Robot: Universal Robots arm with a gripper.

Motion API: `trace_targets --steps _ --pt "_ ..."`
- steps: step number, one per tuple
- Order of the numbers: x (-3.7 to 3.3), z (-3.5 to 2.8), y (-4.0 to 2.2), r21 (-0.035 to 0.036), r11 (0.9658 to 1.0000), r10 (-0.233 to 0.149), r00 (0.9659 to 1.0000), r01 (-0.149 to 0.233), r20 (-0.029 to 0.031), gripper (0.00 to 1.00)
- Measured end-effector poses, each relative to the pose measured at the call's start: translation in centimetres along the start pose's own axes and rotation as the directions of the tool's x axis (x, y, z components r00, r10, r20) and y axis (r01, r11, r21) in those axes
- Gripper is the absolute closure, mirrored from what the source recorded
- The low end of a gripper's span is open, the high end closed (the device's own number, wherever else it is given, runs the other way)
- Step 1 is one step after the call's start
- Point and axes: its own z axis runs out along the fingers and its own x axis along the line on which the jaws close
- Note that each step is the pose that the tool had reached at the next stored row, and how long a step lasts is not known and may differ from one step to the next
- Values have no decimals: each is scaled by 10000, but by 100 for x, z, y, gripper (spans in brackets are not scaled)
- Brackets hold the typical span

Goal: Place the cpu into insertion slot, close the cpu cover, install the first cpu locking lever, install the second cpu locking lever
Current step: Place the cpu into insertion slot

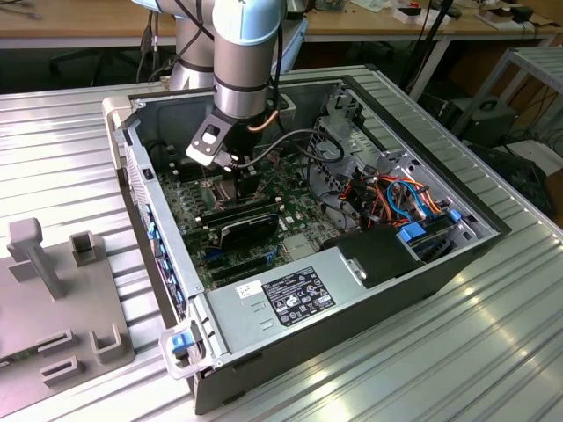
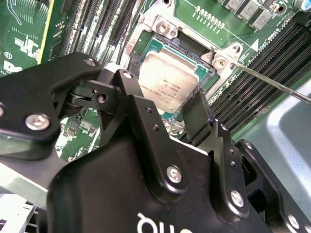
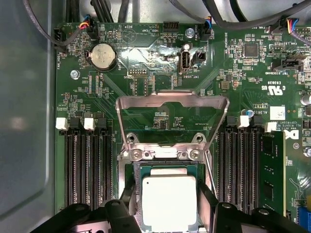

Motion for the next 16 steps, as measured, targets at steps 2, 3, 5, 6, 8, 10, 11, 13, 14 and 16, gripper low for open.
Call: trace_targets --steps 2,3,5,6,8,10,11,13,14,16 --pt "-1 0 0 0 10000 1 10000 -1 1 38" --pt "0 0 0 0 10000 3 10000 -3 -1 38" --pt "1 -2 0 3 10000 39 10000 -39 1 38" --pt "4 -2 0 4 10000 80 10000 -80 4 38" --pt "10 -2 0 6 9999 170 9999 -170 8 38" --pt "14 -1 0 8 9997 260 9997 -260 7 38" --pt "16 0 -1 9 9997 263 9997 -263 4 38" --pt "19 3 0 9 9997 264 9997 -264 -6 38" --pt "21 4 -1 10 9996 265 9996 -265 -6 38" --pt "24 7 -1 11 9996 267 9996 -267 -6 38"
